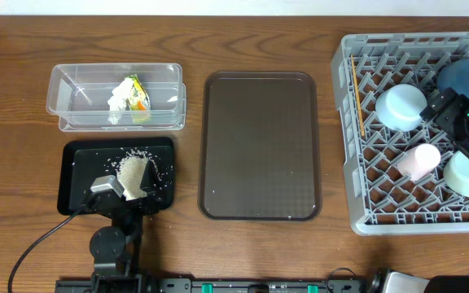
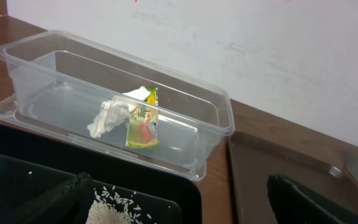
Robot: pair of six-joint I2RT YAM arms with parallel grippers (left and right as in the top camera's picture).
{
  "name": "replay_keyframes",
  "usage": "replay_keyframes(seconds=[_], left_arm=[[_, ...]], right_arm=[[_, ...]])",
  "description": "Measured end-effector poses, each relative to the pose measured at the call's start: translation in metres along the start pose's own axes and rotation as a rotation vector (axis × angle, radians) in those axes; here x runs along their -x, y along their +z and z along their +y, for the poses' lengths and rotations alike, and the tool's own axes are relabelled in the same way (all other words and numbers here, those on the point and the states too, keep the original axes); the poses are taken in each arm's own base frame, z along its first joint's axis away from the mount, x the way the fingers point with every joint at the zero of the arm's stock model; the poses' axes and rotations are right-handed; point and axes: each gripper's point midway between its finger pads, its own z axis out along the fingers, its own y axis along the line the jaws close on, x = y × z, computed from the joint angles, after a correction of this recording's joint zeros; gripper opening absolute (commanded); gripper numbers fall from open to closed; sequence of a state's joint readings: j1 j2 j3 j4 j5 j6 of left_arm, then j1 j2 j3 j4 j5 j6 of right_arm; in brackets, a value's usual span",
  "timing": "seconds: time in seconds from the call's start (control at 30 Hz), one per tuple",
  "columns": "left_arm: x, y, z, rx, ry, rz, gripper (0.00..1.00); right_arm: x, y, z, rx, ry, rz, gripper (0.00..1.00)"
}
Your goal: Sort waste into correct bins and load items into the dishwasher rack
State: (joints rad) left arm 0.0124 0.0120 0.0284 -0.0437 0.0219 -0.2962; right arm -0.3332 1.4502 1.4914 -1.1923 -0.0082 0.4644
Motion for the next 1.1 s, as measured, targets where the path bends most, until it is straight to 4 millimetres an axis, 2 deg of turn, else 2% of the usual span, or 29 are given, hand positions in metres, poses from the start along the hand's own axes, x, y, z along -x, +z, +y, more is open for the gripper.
replay_keyframes(seconds=[0.13,0.4,0.5,0.67,0.77,0.93,1.1], left_arm=[[0.0,0.0,0.0,0.001,0.0,0.0,0.91],[0.0,0.0,0.0,0.003,0.0,-0.001,0.91],[0.0,0.0,0.0,0.002,0.0,-0.001,0.91],[0.0,0.0,0.0,0.003,0.0,-0.001,0.91],[0.0,0.0,0.001,0.003,0.0,-0.001,0.91],[0.0,0.0,0.001,0.004,-0.003,-0.002,0.91],[0.0,0.0,0.001,0.006,-0.007,-0.003,0.91]], right_arm=[[0.001,-0.022,0.001,0.03,-0.001,-0.06,0.99],[-0.008,-0.109,-0.004,0.125,-0.012,-0.313,0.99],[-0.014,-0.129,-0.001,0.147,-0.04,-0.375,0.99],[-0.018,-0.155,0.019,0.254,-0.096,-0.502,0.99],[-0.028,-0.157,0.027,0.331,-0.125,-0.566,0.99],[-0.05,-0.144,0.034,0.459,-0.16,-0.654,0.99],[-0.078,-0.107,0.027,0.512,-0.177,-0.678,0.99]])
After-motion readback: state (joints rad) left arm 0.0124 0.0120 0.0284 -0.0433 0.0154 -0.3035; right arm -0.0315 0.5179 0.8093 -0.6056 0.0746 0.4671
